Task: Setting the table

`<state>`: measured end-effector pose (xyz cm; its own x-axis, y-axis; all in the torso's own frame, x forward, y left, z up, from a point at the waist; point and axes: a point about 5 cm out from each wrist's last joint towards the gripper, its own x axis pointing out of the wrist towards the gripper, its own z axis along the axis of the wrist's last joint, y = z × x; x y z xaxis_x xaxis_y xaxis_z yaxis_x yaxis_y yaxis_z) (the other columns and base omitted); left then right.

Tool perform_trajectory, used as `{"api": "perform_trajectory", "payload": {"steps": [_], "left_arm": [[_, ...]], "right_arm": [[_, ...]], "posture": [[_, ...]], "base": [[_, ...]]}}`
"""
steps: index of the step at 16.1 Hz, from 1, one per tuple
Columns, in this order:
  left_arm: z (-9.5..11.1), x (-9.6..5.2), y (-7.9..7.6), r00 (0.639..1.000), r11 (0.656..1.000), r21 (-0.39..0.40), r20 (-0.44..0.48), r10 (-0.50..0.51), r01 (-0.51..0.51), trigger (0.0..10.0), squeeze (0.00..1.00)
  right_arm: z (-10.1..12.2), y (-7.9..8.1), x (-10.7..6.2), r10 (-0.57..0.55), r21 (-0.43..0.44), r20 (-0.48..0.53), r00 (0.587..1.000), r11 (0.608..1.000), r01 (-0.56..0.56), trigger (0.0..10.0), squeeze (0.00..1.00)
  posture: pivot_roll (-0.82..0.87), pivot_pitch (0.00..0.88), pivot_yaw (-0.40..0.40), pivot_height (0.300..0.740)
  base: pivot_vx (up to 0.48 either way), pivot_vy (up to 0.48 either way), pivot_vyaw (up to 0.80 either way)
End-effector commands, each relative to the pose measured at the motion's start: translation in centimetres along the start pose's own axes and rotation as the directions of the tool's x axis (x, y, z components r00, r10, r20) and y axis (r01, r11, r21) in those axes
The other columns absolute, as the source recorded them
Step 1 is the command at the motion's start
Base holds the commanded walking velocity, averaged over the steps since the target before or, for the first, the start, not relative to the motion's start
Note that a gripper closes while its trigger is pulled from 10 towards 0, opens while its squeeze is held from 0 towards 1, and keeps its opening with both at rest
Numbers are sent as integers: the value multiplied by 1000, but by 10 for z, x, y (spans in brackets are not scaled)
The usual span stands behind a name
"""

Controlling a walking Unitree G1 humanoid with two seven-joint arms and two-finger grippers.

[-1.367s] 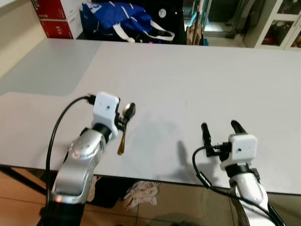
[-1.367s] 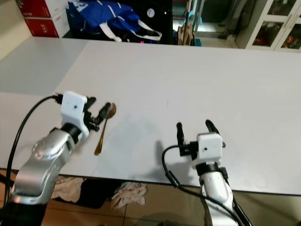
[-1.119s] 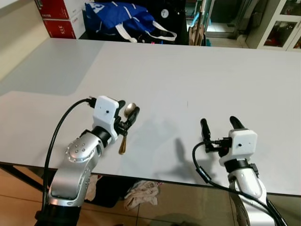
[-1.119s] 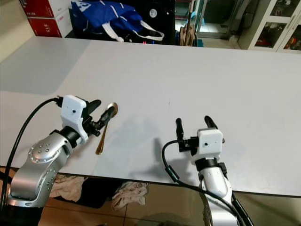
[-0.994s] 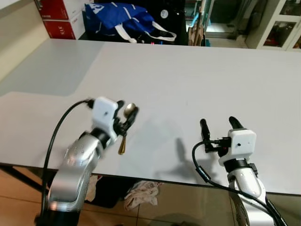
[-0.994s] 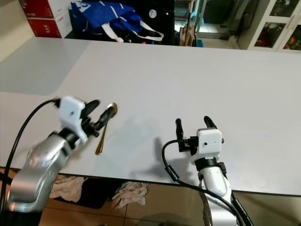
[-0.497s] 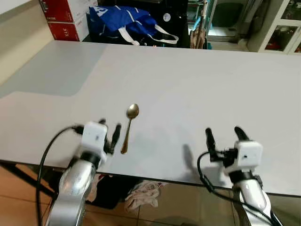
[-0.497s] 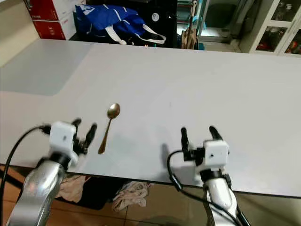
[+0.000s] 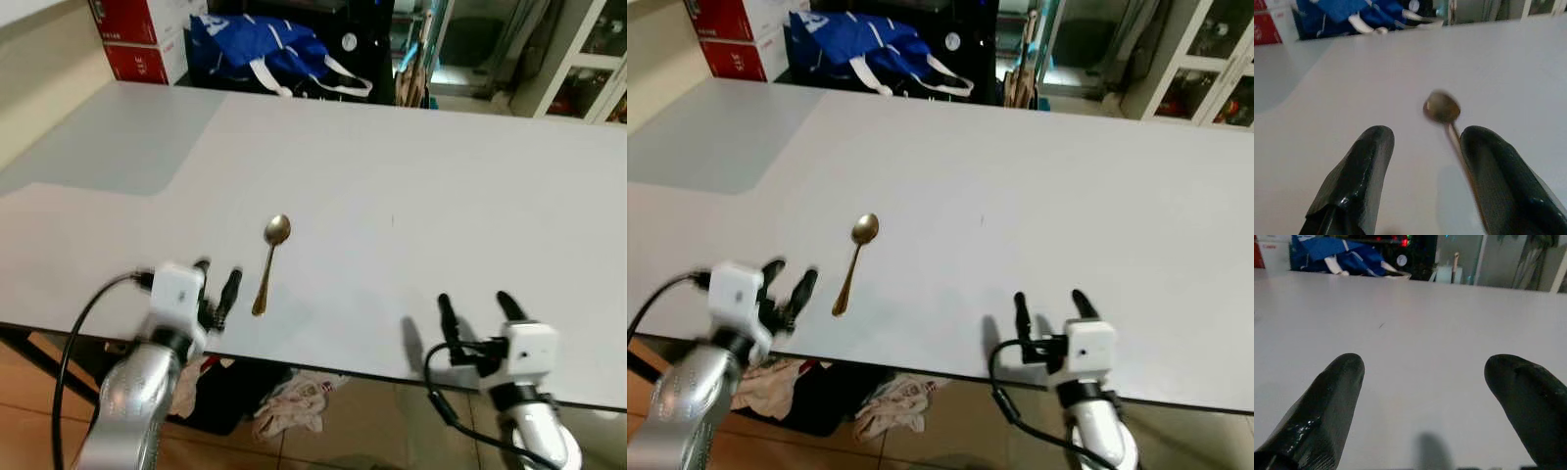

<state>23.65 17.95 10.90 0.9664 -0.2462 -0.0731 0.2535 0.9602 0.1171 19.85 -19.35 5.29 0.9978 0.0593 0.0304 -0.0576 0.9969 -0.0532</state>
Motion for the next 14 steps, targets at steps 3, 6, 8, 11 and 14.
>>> {"api": "perform_trajectory", "payload": {"steps": [3, 6, 8, 11, 14], "left_arm": [[1, 4, -8, 1000, 999, -30, -15, -24, 24, 10000, 0], [-2, 6, -11, 999, 998, -45, -21, -35, 35, 10000, 0], [-12, 8, -10, 999, 998, -53, -39, -31, 29, 10000, 0], [-22, 17, -1, 998, 999, -43, -54, -20, 18, 10000, 0], [-2, 20, -1, 1000, 999, -26, -19, -21, 20, 10000, 0]], "right_arm": [[1, -9, 7, -17, -2, 18, 1000, 1000, 17, 10000, 0], [8, -10, 12, -11, -17, 32, 999, 1000, 12, 10000, 0], [11, -9, 11, -9, -20, 38, 999, 1000, 9, 10000, 0], [12, -8, 11, -3, -24, 30, 1000, 1000, 4, 10000, 0], [13, -5, 13, 2, -30, 33, 999, 1000, -1, 10000, 0]], "posture": [[-111, 0, 2, 740], [-121, 0, 2, 740], [-125, 0, 0, 740], [-118, 0, -2, 740], [-112, 0, 4, 740]], "base": [[0, 320, 0], [0, 479, -446], [0, 478, -766], [0, 476, -750], [0, 476, -494]]}}
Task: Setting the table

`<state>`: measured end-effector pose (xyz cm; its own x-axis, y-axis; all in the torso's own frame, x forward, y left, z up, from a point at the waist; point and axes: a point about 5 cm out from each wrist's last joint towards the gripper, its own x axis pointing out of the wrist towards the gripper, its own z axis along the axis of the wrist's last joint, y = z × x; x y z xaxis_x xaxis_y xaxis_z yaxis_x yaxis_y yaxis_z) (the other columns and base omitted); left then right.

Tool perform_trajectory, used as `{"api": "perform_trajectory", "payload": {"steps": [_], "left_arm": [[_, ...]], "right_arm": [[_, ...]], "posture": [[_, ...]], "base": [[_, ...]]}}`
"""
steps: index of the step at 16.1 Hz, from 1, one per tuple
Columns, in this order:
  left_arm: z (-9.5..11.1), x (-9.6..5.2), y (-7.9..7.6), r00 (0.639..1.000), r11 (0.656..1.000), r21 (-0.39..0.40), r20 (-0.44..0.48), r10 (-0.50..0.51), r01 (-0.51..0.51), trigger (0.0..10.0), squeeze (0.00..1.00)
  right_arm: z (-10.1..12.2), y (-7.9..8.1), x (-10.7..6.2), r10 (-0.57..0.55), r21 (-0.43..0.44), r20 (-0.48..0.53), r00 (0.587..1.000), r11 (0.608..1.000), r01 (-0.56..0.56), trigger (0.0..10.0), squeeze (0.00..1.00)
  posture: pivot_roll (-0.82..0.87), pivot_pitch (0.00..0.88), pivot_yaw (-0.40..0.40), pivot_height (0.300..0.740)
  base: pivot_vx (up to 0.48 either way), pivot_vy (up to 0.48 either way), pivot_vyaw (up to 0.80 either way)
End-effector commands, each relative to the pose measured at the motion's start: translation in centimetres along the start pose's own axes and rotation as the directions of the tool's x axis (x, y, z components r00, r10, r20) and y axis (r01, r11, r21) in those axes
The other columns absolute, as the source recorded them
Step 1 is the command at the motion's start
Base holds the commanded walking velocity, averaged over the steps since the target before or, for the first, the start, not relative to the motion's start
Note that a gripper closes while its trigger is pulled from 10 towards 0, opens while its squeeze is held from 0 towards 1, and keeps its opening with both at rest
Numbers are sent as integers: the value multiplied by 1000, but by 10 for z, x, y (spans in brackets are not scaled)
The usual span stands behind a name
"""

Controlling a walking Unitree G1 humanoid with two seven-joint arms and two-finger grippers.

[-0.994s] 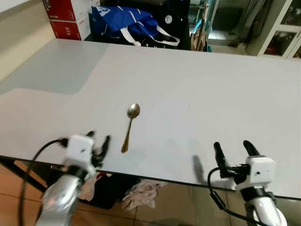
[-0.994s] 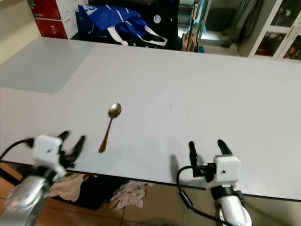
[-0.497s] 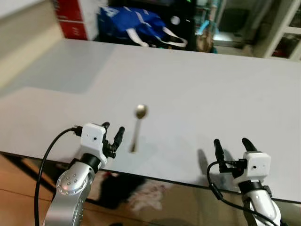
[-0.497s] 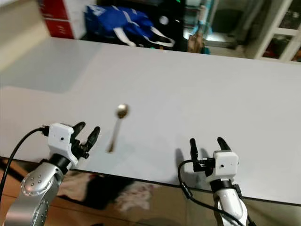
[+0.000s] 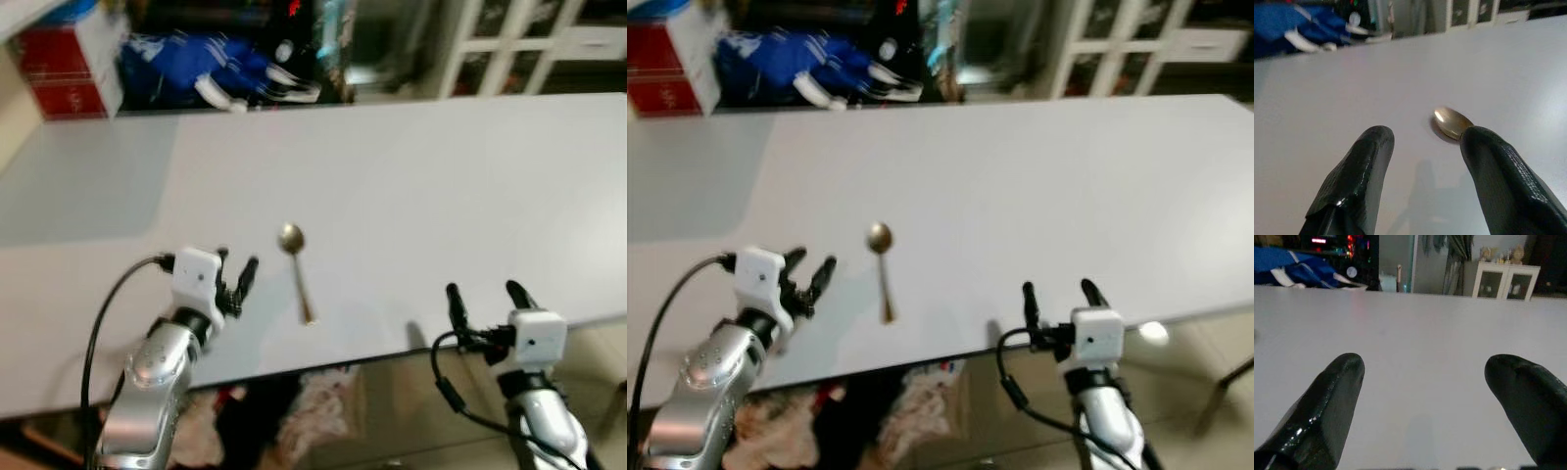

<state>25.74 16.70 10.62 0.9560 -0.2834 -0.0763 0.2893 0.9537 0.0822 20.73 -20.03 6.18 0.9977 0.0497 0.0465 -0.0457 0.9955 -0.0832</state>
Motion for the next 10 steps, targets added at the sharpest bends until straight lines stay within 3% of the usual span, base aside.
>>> {"api": "perform_trajectory", "payload": {"steps": [1, 5, 9, 10], "left_arm": [[2, -4, 5, 1000, 1000, 1, -11, 17, -17, 10000, 0], [13, -10, -11, 1000, 1000, 1, 7, 8, -8, 10000, 0], [15, -10, -14, 1000, 1000, 3, 4, 7, -7, 10000, 0], [17, -11, -15, 1000, 1000, 3, 1, 9, -9, 10000, 0]], "right_arm": [[4, 5, 5, 13, 3, 11, 1000, 1000, -13, 10000, 0], [7, 12, 7, 34, 5, 15, 999, 999, -34, 10000, 0], [13, 17, 10, 49, 6, 17, 999, 999, -49, 10000, 8], [14, 17, 11, 48, 5, 14, 999, 999, -48, 10000, 0]], "posture": [[-110, 0, 5, 740], [-94, 0, -3, 740], [-87, 0, -10, 740], [-85, 0, -12, 740]], "base": [[0, 476, 0], [0, 472, 0], [0, 459, 716], [0, 458, 0]]}}
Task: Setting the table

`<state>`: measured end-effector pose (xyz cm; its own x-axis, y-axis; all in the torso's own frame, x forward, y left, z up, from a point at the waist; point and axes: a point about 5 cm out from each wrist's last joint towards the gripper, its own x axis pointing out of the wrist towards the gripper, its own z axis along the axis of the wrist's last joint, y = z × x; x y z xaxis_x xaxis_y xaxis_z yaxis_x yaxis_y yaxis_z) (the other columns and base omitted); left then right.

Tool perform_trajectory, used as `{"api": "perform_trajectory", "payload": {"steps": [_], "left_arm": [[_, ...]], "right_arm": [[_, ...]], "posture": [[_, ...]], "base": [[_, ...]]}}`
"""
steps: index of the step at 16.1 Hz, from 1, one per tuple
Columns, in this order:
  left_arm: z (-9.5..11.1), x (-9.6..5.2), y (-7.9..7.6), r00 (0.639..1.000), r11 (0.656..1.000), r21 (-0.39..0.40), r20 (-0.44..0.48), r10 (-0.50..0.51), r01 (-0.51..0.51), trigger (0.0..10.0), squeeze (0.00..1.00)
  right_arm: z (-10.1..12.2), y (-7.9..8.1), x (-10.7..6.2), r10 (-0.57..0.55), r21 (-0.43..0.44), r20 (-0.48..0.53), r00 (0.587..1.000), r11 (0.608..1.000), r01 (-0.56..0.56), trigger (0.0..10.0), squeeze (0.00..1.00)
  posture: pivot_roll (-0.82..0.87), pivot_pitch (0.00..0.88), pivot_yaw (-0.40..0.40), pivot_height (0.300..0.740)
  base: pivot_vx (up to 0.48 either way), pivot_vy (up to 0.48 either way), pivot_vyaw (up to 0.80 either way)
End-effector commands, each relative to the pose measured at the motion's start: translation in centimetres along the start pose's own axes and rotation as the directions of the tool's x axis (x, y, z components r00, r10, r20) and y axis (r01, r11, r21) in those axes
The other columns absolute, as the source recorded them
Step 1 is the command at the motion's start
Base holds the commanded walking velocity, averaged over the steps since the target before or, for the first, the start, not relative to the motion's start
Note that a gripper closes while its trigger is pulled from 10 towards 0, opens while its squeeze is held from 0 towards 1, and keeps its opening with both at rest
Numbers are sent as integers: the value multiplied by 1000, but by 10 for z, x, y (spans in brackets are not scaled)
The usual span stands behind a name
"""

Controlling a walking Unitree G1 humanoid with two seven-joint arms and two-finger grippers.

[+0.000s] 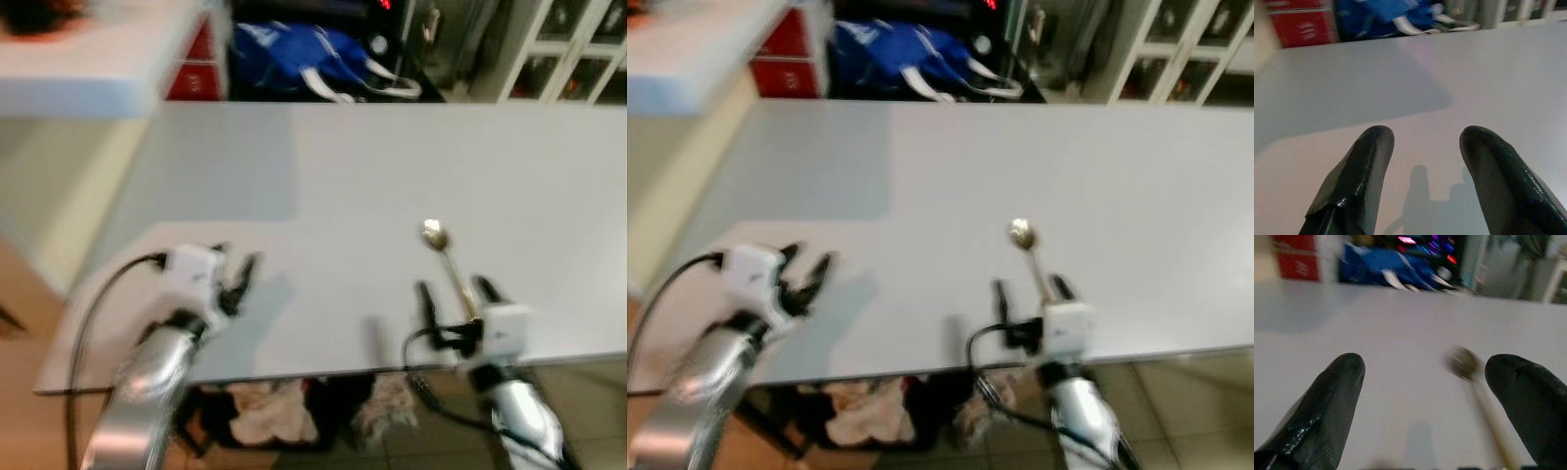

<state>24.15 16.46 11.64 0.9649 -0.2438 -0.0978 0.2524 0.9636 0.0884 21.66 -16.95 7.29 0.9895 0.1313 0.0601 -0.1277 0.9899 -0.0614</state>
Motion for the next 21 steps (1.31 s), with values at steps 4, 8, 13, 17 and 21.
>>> {"api": "perform_trajectory", "payload": {"steps": [4, 8, 13, 17, 21], "left_arm": [[9, 3, -11, 999, 999, 17, 26, -31, 30, 10000, 0], [10, 2, -11, 999, 999, 22, 29, -25, 24, 10000, 0], [8, 3, -11, 999, 1000, 12, 26, -27, 26, 10000, 0], [7, 6, -11, 999, 999, 17, 28, -36, 36, 10000, 0], [7, 6, -11, 999, 999, 16, 29, -35, 35, 10000, 0]], "right_arm": [[2, -9, 0, -22, -20, -17, 1000, 1000, 21, 10000, 0], [2, -7, 1, -15, -18, -25, 1000, 1000, 14, 10000, 0], [0, -7, 1, -11, -18, -35, 999, 1000, 10, 10000, 4], [-1, -7, 1, -10, -22, -37, 999, 1000, 10, 10000, 0], [-2, -7, 0, -9, -23, -39, 999, 1000, 8, 10000, 0]], "posture": [[-78, 0, -17, 740], [-74, 0, -18, 740], [-73, 0, -18, 740], [-77, 0, -14, 740], [-77, 0, -15, 740]], "base": [[-148, 328, 0], [0, 0, 0], [-179, 0, 0], [0, 0, 0], [0, 452, 0]]}}
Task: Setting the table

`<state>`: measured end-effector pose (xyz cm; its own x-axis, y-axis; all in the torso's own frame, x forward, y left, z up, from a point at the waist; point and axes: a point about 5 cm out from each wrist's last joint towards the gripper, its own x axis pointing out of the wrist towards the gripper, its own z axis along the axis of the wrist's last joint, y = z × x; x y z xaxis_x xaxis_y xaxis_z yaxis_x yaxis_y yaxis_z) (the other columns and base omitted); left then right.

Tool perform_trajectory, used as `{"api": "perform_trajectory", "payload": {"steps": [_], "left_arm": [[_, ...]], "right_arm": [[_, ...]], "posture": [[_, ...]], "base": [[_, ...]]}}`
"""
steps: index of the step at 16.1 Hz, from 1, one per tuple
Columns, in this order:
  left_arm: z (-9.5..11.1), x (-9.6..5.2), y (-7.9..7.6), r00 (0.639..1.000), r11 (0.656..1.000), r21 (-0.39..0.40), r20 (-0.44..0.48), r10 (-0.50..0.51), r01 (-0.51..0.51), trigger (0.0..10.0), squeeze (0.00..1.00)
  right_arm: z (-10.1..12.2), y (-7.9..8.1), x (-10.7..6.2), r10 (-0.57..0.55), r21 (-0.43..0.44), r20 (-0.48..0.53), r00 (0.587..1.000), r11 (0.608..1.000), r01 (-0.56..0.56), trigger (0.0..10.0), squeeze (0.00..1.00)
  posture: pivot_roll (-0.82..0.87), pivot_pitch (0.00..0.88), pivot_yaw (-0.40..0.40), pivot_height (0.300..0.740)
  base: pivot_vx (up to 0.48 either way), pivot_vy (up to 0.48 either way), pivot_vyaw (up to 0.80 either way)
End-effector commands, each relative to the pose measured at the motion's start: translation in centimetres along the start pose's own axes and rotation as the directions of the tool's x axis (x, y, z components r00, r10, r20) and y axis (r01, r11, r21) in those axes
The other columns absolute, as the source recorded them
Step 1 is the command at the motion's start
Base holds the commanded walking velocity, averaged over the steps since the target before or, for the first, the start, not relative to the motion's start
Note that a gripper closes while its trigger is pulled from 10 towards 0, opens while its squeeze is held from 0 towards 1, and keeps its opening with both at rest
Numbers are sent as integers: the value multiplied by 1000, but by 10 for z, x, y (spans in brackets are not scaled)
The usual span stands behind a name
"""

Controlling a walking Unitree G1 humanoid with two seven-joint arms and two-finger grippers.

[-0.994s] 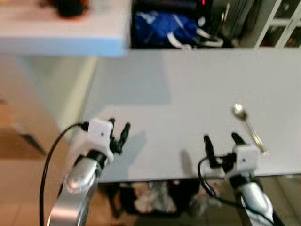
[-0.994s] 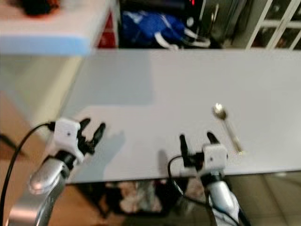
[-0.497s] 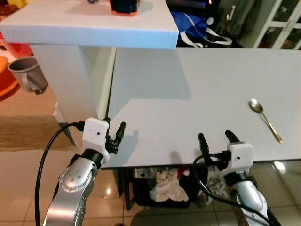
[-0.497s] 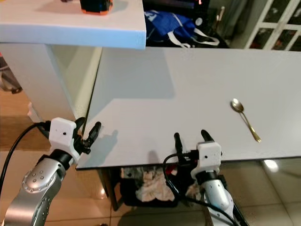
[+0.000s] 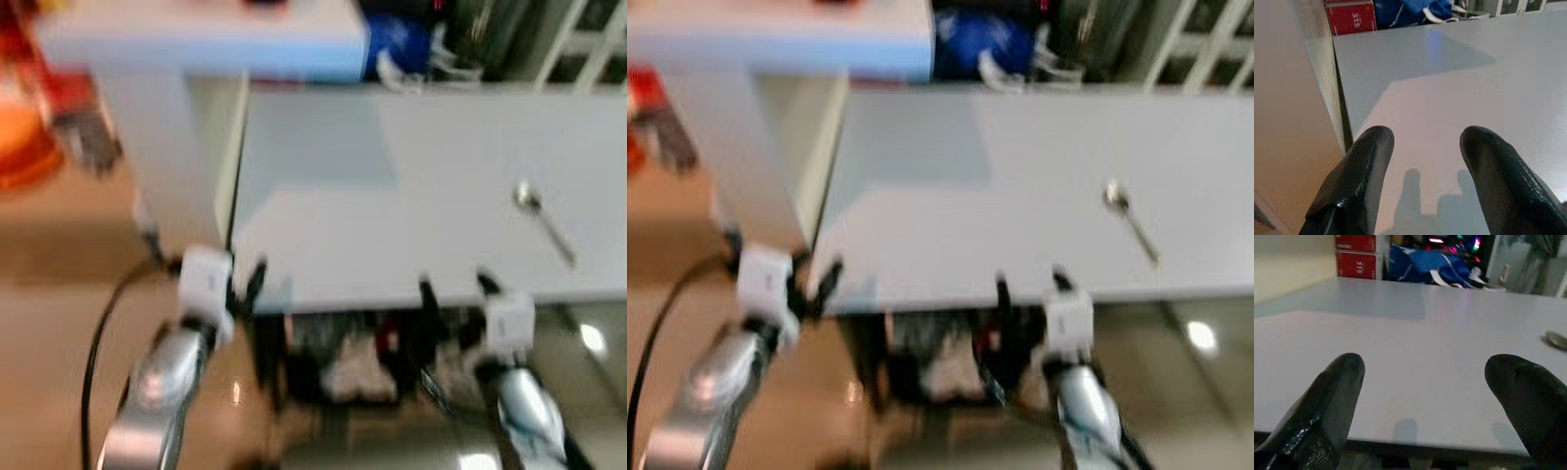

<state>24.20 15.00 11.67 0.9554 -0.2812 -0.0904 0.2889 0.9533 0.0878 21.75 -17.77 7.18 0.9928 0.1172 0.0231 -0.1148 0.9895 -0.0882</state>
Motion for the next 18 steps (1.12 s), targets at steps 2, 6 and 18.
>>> {"api": "perform_trajectory", "payload": {"steps": [2, 6, 18], "left_arm": [[5, 1, 3, 1000, 1000, 15, 17, 6, -6, 10000, 0], [4, 0, 4, 999, 999, 18, 15, 30, -31, 10000, 0], [8, 12, 24, 995, 995, 21, 10, 99, -99, 10000, 0]], "right_arm": [[-1, 1, 1, 5, 5, -3, 1000, 1000, -5, 10000, 0], [-1, 1, 0, 10, 3, -3, 1000, 1000, -10, 10000, 4], [-2, 0, 1, 16, 4, -5, 1000, 1000, -16, 10000, 4]], "posture": [[-75, 0, -16, 740], [-72, 0, -21, 740], [-66, 0, -27, 740]], "base": [[0, 478, 0], [0, 480, 0], [0, 480, 0]]}}
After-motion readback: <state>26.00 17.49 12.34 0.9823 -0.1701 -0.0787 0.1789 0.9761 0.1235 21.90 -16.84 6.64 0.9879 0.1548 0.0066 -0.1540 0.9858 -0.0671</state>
